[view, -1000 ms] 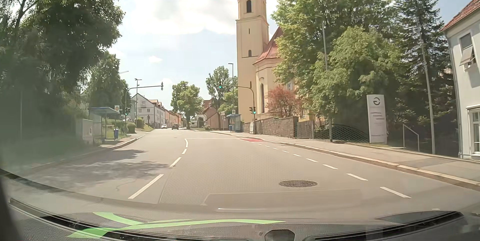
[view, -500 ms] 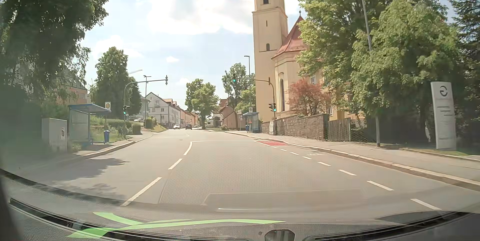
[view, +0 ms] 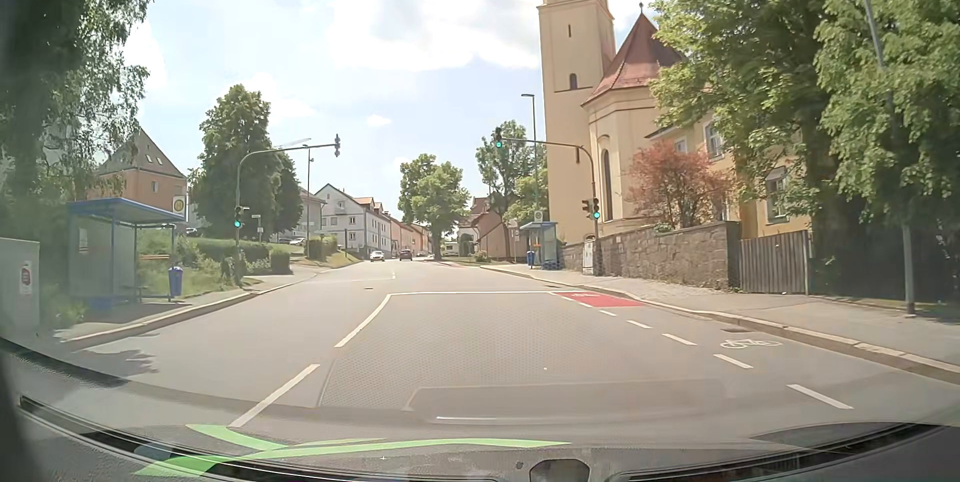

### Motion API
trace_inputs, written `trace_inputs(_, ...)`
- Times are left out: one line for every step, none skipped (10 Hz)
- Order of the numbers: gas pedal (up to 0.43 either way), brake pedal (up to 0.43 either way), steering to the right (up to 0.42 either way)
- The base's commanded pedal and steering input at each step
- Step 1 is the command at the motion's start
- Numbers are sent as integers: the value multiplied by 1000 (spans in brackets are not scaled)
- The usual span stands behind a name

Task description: Follow the waypoints while adhering to traffic rules and regulations

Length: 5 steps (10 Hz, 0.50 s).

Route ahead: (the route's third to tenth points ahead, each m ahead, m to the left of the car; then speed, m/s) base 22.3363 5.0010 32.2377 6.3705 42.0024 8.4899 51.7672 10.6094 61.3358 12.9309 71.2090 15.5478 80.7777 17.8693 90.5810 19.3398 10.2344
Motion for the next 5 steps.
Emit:
trace_inputs(209, 0, -49)
trace_inputs(220, 0, -47)
trace_inputs(220, 0, -44)
trace_inputs(220, 0, -42)
trace_inputs(220, 0, -41)
